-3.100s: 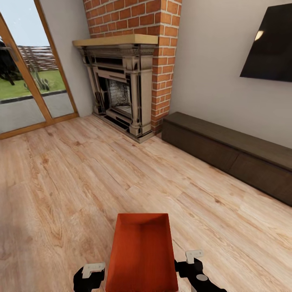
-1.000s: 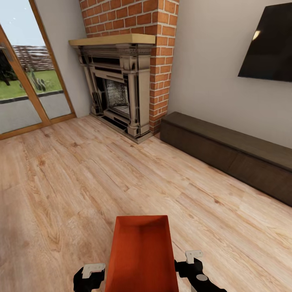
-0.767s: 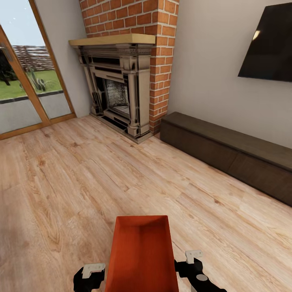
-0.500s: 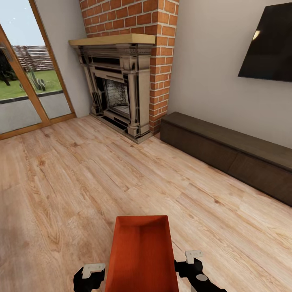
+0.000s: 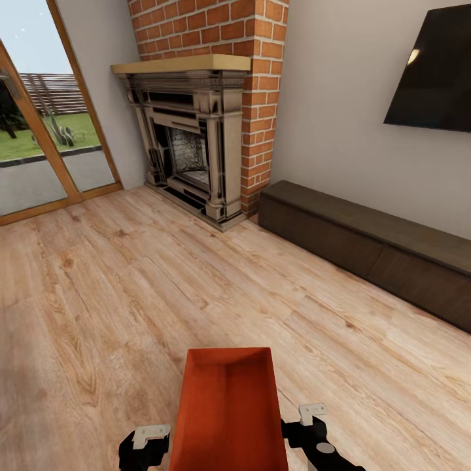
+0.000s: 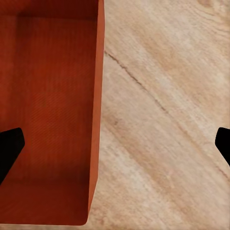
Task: Move the two storage containers from the living room to the garage. In the garage, place one container on the floor and stack the other container on top of it (either order is fine).
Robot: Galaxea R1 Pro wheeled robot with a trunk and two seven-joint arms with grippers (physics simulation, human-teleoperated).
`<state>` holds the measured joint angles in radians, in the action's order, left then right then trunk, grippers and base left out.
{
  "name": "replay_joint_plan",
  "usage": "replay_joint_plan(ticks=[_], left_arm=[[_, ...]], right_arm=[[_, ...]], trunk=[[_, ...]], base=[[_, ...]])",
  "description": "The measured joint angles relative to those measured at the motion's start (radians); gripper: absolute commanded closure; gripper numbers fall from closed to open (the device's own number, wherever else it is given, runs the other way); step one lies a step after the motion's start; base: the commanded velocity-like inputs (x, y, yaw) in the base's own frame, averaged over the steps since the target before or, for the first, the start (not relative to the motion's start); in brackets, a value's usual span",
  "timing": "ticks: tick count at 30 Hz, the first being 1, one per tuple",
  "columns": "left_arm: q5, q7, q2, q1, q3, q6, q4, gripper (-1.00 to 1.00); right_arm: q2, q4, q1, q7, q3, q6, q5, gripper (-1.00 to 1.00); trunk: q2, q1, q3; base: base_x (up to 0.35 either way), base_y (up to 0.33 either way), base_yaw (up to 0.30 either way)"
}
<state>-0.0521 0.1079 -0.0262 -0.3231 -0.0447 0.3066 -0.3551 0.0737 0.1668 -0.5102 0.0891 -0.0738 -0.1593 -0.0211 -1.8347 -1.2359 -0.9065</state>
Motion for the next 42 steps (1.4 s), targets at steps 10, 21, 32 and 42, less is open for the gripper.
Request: replay_joint_plan(ticks=[10,21,32,42], left_arm=[[-0.001,-0.001,-0.001,0.0,0.0,0.0,0.0,-1.0],[-0.001,-0.001,-0.001,0.0,0.001,0.0,0.001,-1.0],[-0.001,-0.001,-0.001,0.0,0.001,0.0,0.002,-1.0],[-0.001,-0.001,-0.001,0.0,0.002,0.0,0.001,-1.0]], right_arm=[[0.0,0.0,0.0,0.0,0.0,0.0,-0.001,-1.0],[0.0,0.0,0.0,0.0,0.0,0.0,-0.001,-1.0],[0.0,0.0,0.0,0.0,0.0,0.0,-0.001,-1.0],[0.0,0.0,0.0,0.0,0.0,0.0,-0.001,-1.0]], trunk=[[0.0,0.0,0.0],[-0.028,-0.015,-0.013],[-0.028,-0.015,-0.013],[-0.028,-0.015,-0.013]], base=[[0.0,0.0,0.0],[0.0,0.0,0.0],[0.0,0.0,0.0],[0.0,0.059,0.0]])
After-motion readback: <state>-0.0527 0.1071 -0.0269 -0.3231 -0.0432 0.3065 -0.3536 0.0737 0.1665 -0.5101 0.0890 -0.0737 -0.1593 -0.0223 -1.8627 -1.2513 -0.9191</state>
